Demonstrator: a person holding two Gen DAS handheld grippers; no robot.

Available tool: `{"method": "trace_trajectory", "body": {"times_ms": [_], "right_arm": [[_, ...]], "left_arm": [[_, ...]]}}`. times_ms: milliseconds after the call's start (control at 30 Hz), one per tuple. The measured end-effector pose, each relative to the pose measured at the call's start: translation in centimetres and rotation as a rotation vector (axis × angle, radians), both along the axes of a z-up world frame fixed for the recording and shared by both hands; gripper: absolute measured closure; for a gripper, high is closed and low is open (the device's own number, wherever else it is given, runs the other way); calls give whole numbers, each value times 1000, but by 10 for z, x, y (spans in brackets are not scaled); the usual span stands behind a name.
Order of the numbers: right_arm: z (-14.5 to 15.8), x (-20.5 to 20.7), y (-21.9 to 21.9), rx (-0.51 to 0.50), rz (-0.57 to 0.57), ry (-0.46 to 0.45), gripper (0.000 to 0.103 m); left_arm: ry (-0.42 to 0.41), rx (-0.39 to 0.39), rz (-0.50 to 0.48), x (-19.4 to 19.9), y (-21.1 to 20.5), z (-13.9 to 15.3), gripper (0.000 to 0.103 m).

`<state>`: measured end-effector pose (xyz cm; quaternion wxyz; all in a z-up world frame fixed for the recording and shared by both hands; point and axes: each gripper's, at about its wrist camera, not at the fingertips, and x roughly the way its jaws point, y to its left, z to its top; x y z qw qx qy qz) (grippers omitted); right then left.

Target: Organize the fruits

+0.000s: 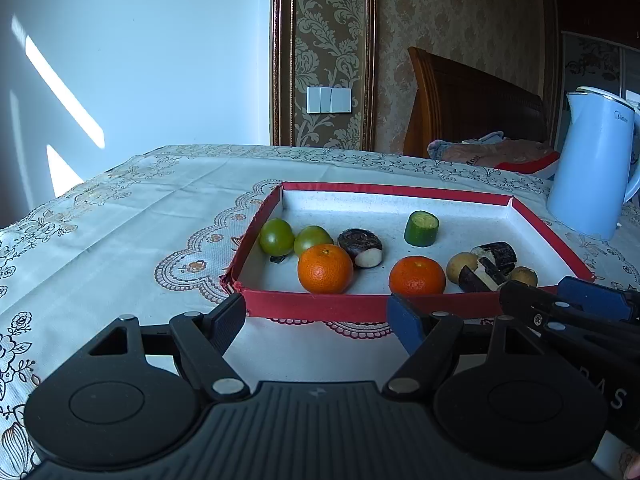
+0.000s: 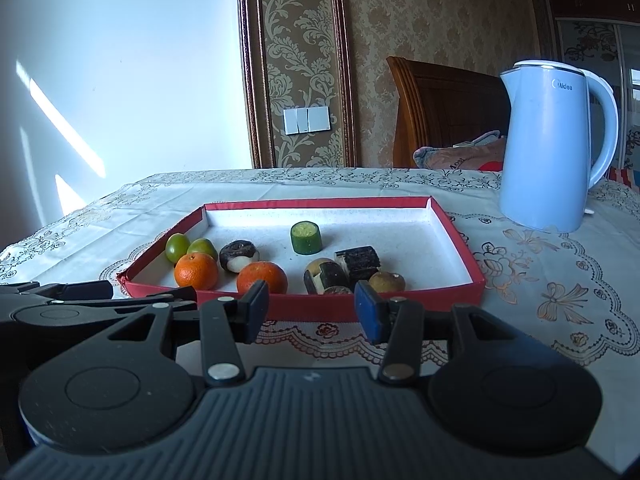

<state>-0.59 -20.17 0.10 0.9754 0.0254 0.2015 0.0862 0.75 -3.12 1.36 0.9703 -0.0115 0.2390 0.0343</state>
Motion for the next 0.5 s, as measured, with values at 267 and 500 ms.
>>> {"method": "trace_trajectory", "body": {"times_ms": [267, 500], "right_arm": [[0, 0, 0, 0, -1, 1, 58], [0, -1, 0, 2, -3, 3, 56]], "left_arm": [[-22, 23, 14, -2, -2, 0, 23], [-23, 21, 11, -3, -2, 1, 23]]}}
